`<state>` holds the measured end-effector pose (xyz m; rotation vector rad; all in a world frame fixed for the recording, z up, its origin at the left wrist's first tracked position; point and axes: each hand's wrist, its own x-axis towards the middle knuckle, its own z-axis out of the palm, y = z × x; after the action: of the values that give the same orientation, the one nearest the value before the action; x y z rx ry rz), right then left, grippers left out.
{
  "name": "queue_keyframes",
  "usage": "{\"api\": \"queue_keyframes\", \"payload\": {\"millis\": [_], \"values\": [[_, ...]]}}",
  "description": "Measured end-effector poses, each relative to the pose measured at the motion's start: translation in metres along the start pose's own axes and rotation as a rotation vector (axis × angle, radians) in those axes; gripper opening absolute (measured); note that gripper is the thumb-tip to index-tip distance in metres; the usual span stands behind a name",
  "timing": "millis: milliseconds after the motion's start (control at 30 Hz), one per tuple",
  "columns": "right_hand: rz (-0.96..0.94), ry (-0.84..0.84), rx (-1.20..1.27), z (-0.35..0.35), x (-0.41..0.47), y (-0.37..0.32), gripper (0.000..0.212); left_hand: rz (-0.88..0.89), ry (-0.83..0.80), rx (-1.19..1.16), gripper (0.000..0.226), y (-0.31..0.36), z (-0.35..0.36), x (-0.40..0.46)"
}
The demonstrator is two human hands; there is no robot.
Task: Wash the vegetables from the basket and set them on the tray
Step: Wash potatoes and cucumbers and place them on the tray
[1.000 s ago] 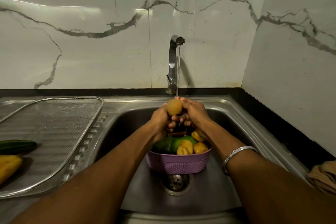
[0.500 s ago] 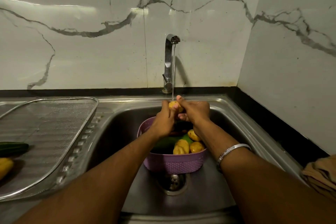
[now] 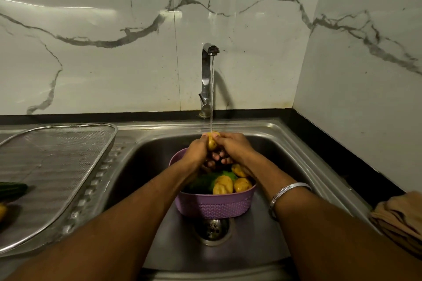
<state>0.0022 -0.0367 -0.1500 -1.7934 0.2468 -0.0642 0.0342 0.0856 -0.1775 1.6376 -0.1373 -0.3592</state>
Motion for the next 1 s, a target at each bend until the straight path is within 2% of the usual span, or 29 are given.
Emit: {"api": "queue_keyframes", "payload": {"millis": [133, 233, 333, 400, 467, 567, 600, 700, 800, 933, 1000], "values": [[0.037, 0.051, 0.083, -0.004, 0.002, 0.004, 0.028, 0.018, -0.078, -0.018, 0.060, 0.002, 0.009, -0.005], [0.102, 0.080, 0.222, -0.002, 0.005, 0.000, 0.032, 0.064, -0.026, -0.047, 0.041, 0.002, 0.014, -0.002], [0.061, 0.107, 0.225, -0.001, 0.005, -0.001, 0.025, 0.112, -0.035, -0.047, 0.034, -0.001, 0.011, 0.000], [0.003, 0.128, 0.237, -0.001, 0.005, -0.001, 0.024, 0.205, -0.090, 0.014, 0.025, -0.003, 0.005, -0.004], [-0.022, 0.147, 0.263, -0.003, 0.006, 0.000, 0.024, 0.338, -0.128, 0.125, 0.034, -0.006, 0.000, -0.005], [0.026, 0.068, 0.266, -0.003, 0.006, 0.002, 0.017, 0.419, -0.004, 0.249, 0.041, -0.013, -0.006, -0.001], [0.004, 0.022, 0.220, -0.001, 0.007, 0.004, 0.019, 0.415, 0.036, 0.269, 0.039, -0.015, -0.008, 0.000], [-0.125, 0.001, 0.028, 0.002, 0.007, 0.010, 0.049, 0.456, 0.080, 0.348, 0.034, -0.015, -0.013, 0.002], [-0.179, 0.041, 0.042, 0.001, 0.005, 0.009, 0.046, 0.511, 0.086, 0.404, 0.035, -0.014, -0.015, 0.001], [-0.021, -0.044, 0.267, -0.003, 0.007, 0.005, 0.047, 0.544, 0.062, 0.383, 0.047, -0.014, -0.019, 0.002], [0.049, -0.105, 0.307, -0.007, 0.007, 0.001, 0.049, 0.525, 0.043, 0.350, 0.045, -0.014, -0.021, 0.003]]}}
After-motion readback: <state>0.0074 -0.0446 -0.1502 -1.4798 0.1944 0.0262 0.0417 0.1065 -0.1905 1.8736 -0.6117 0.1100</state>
